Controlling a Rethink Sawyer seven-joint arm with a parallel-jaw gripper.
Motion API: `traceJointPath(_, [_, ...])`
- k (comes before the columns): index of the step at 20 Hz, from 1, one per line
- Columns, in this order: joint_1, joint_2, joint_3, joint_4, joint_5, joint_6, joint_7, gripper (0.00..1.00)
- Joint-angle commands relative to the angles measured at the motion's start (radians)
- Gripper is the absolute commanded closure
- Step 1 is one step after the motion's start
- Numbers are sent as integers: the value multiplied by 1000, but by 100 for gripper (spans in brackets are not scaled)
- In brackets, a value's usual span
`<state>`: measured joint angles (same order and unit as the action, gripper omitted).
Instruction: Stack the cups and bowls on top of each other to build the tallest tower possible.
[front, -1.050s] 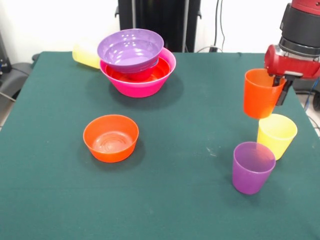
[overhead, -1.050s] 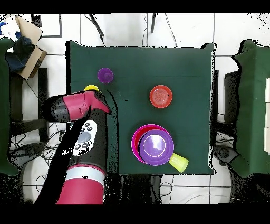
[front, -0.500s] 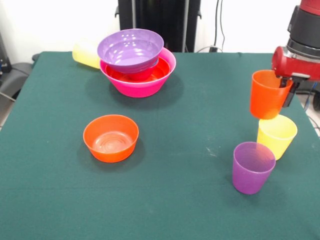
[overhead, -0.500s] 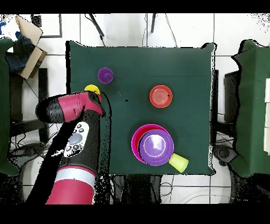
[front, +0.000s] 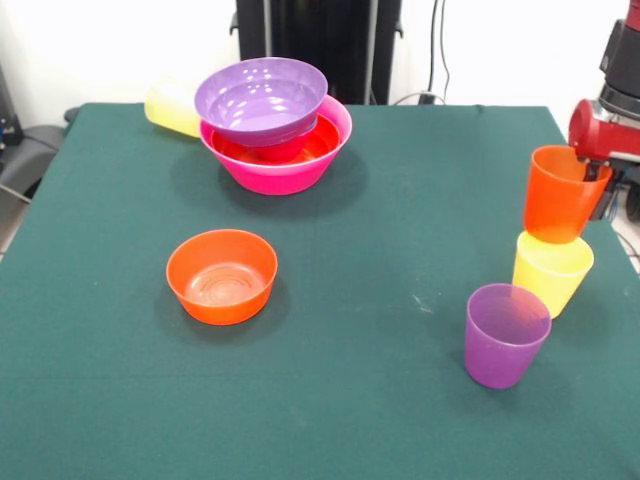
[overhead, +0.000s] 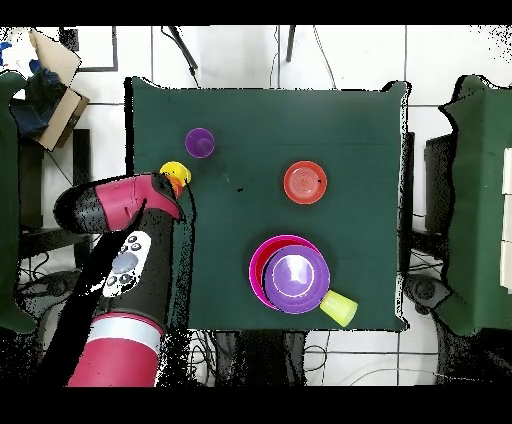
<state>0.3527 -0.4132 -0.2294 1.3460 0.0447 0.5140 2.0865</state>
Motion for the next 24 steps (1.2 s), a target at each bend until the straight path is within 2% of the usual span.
traceJointPath(1, [-8, 57, 56, -37, 24, -69, 170, 100])
traceJointPath(13, [-23, 131, 63, -96, 42, -123, 150, 100])
traceJointPath(18, [-14, 120, 55, -109, 52, -89, 153, 100])
traceJointPath(24, [-8, 57, 48, -52, 49, -59, 146, 100])
